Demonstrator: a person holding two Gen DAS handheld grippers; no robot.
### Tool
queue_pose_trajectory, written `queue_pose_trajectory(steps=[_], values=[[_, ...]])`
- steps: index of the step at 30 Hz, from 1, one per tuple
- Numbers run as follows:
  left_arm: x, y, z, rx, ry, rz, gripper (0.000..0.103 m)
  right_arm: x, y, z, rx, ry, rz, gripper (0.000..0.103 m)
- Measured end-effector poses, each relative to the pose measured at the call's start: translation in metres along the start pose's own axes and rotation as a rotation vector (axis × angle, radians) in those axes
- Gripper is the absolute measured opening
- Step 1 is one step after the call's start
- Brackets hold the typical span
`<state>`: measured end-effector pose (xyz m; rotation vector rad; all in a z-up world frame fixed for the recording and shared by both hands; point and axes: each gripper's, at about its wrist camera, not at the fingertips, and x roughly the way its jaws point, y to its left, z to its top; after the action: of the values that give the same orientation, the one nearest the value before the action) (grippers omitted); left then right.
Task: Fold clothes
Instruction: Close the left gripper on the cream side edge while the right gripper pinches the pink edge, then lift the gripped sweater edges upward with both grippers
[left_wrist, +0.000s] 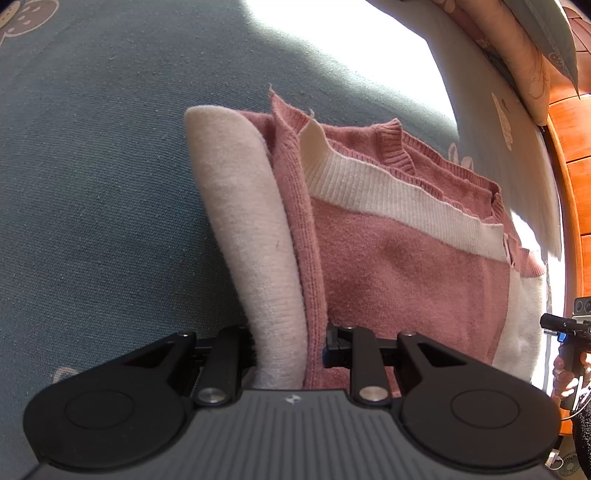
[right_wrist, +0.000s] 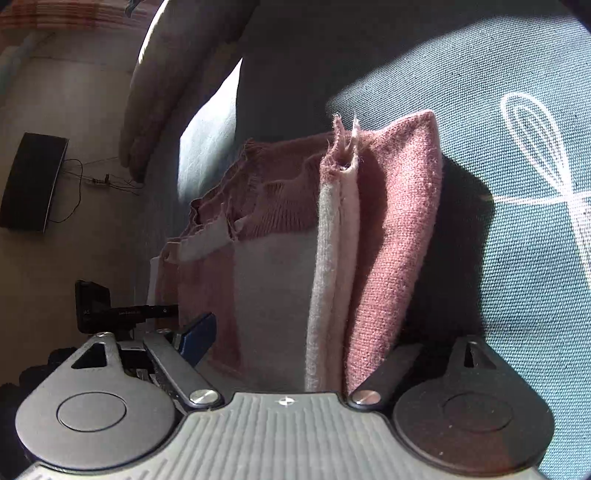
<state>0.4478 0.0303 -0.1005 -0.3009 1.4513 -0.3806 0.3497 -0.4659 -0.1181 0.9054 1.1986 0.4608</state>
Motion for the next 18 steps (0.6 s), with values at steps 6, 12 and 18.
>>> queue_pose_trajectory(steps=[6,12,18], values=[[-0.001,0.002,0.002,0.01,0.009,-0.002,0.024,-0.014,-0.027,-0.002,0.108,-0.008,-0.061,0.023],[0.0,0.001,0.001,0.025,0.004,-0.003,0.024,-0.02,-0.02,-0.005,0.092,-0.008,-0.136,0.023],[-0.001,0.007,0.002,0.046,0.015,-0.038,0.024,-0.012,0.001,-0.01,0.053,-0.037,-0.247,0.023]])
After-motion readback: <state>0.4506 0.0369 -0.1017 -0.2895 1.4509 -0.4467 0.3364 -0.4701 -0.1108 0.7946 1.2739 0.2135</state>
